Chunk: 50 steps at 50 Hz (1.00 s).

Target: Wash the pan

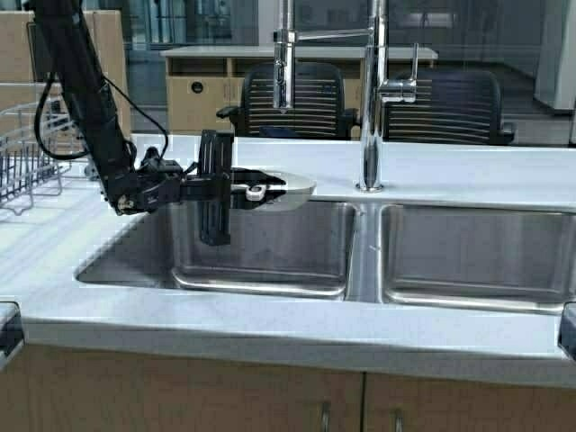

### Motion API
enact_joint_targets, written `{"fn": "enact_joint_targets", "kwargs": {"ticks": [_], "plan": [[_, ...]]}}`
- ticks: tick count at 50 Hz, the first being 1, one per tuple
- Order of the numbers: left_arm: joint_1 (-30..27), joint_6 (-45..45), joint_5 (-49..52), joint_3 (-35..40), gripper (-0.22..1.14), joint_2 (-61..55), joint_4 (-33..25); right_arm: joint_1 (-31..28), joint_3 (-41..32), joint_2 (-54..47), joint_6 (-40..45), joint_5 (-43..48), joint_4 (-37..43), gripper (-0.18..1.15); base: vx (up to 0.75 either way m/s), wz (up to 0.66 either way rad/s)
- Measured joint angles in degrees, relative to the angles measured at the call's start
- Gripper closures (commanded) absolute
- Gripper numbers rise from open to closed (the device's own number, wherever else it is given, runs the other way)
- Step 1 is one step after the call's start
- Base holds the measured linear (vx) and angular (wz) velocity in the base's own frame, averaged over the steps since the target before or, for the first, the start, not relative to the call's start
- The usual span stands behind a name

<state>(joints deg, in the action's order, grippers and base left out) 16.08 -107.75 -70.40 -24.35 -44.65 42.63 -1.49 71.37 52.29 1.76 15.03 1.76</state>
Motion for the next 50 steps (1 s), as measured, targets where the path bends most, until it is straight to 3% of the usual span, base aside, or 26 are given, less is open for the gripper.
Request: {"fn": "enact_joint_targets", "kwargs": {"ticks": [19,39,44,50], "plan": [[3.5,7.5,-8.5,-16.5,0.89,4.4,-8.7,0.1,-1.6,-6.2,0.0,0.4,-0.2,0.91,0.18,-0.09],[4.2,9.8,-16.3,-27.0,0.89,7.5,-8.6,0.0,-1.8,-7.2,-0.2,0.5,-2.0,0.88,0.13,0.06],[4.8,10.0,-17.9,-27.9,0.89,7.6,-7.7,0.1,-2.5,-8.4,-0.1,0.6,-2.0,0.75,0.12,0.11],[6.2,10.5,-19.2,-29.3,0.89,7.7,-7.6,0.0,-4.5,-11.7,0.2,0.6,-2.0,0.36,0.09,0.08]]}}
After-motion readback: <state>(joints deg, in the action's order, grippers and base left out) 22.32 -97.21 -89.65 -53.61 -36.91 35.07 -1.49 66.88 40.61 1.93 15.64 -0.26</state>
